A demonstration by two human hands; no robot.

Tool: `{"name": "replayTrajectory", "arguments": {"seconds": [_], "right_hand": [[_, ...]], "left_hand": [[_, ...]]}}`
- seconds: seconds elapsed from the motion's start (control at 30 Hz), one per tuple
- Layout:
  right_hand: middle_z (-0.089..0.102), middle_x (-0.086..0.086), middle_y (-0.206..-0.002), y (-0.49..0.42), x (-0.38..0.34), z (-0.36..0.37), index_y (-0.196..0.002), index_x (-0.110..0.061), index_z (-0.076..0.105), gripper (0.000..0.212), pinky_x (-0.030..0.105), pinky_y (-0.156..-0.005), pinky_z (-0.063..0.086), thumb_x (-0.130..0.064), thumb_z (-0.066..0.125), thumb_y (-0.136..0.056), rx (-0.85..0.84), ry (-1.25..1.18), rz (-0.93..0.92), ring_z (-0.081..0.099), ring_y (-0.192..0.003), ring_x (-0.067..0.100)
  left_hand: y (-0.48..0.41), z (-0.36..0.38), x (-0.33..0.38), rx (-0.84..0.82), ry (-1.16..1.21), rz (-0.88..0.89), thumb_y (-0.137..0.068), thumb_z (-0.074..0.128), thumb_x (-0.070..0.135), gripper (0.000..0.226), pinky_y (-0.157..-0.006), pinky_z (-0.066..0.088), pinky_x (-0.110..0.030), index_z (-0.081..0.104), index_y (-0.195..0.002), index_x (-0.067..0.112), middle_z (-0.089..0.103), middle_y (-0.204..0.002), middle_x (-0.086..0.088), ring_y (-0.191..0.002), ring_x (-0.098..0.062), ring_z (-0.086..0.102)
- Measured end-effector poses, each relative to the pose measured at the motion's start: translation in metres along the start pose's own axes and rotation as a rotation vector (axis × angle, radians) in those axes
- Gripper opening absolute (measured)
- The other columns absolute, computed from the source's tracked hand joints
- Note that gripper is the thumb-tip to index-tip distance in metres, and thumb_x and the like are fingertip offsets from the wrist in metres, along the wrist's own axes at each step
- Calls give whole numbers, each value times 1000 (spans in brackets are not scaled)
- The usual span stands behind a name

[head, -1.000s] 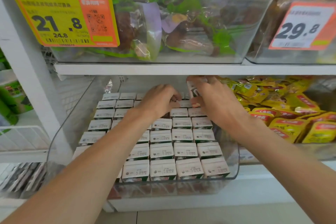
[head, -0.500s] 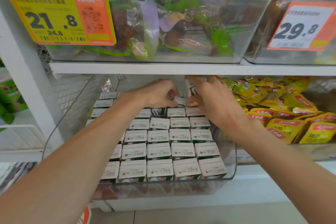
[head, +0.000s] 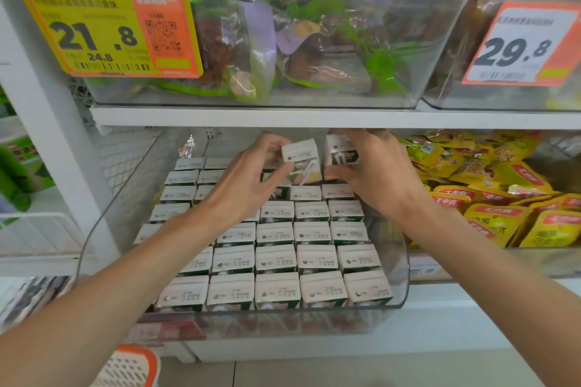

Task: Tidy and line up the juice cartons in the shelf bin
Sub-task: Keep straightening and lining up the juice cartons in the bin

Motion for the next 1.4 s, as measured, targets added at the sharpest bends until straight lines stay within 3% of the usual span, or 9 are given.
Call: {"name": "replayTrajectory", "arguments": {"seconds": [0.1, 0.37, 0.5, 0.67, 0.9, 1.1, 1.3, 1.4], "right_hand": [[71, 13, -125, -4, 0, 2, -136, -23, 62, 61, 45, -84, 55, -31, 90, -83, -29, -3, -5, 65, -113, 42], [71, 10, -129, -20, -2, 13, -139, -21, 62, 56, 45, -92, 54, -36, 83, -89, -204, 151, -33, 66, -119, 38], [63, 11, -125, -22, -3, 26, -133, -20, 65, 44, 42, -90, 51, -36, 76, -94, -362, 279, -76, 62, -119, 37], [48, 10, -137, -25, -4, 34, -127, -11, 68, 36, 48, -105, 49, -33, 70, -99, -463, 357, -103, 48, -131, 35], [66, 9, -132, -25, -5, 28, -136, -24, 58, 43, 44, -92, 54, -25, 74, -96, -437, 324, -123, 64, -120, 36], [64, 4, -141, -21, -3, 28, -142, -29, 64, 43, 43, -100, 53, -15, 66, -101, -498, 370, -144, 61, -128, 34], [57, 5, -145, -14, -8, 29, -146, -28, 59, 48, 44, -108, 48, -6, 52, -104, -588, 459, -178, 53, -132, 38], [56, 6, -146, -10, -14, 26, -153, -29, 52, 58, 48, -106, 51, -1, 48, -102, -589, 472, -194, 54, -132, 39]], "left_hand": [[15, -15, 13, 122, 148, -9, -103, 61, 12, 27, -96, 50, -10, 51, -125, 25, 65, -120, 19, -112, 11, 64], [62, -45, 22, 202, 245, -132, -102, 61, 10, 25, -83, 50, -6, 57, -125, 18, 67, -121, 13, -109, 5, 68], [73, -50, 24, 204, 260, -165, -101, 61, 10, 24, -82, 49, -5, 59, -124, 19, 67, -119, 14, -108, 5, 69], [81, -47, 21, 175, 249, -195, -101, 61, 10, 24, -86, 49, -6, 59, -123, 19, 68, -123, 12, -111, 7, 67], [85, -54, 19, 185, 222, -226, -101, 61, 13, 24, -87, 50, -7, 60, -125, 18, 68, -123, 13, -110, 6, 67], [87, -60, 20, 210, 198, -238, -102, 62, 14, 25, -89, 50, -6, 61, -126, 22, 68, -121, 18, -106, 12, 66], [88, -64, 18, 210, 215, -255, -102, 63, 17, 25, -92, 53, -11, 64, -125, 26, 71, -116, 22, -107, 8, 68], [89, -69, 19, 246, 237, -282, -100, 65, 21, 25, -101, 56, -28, 67, -124, 30, 74, -116, 21, -109, -1, 71]]}}
Point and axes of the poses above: each hand's wrist, its own y-axis away from the middle knuckle, its own z-axis out of the palm, x = y × z, the point moved 4 cm from there along -y, towards the middle knuckle
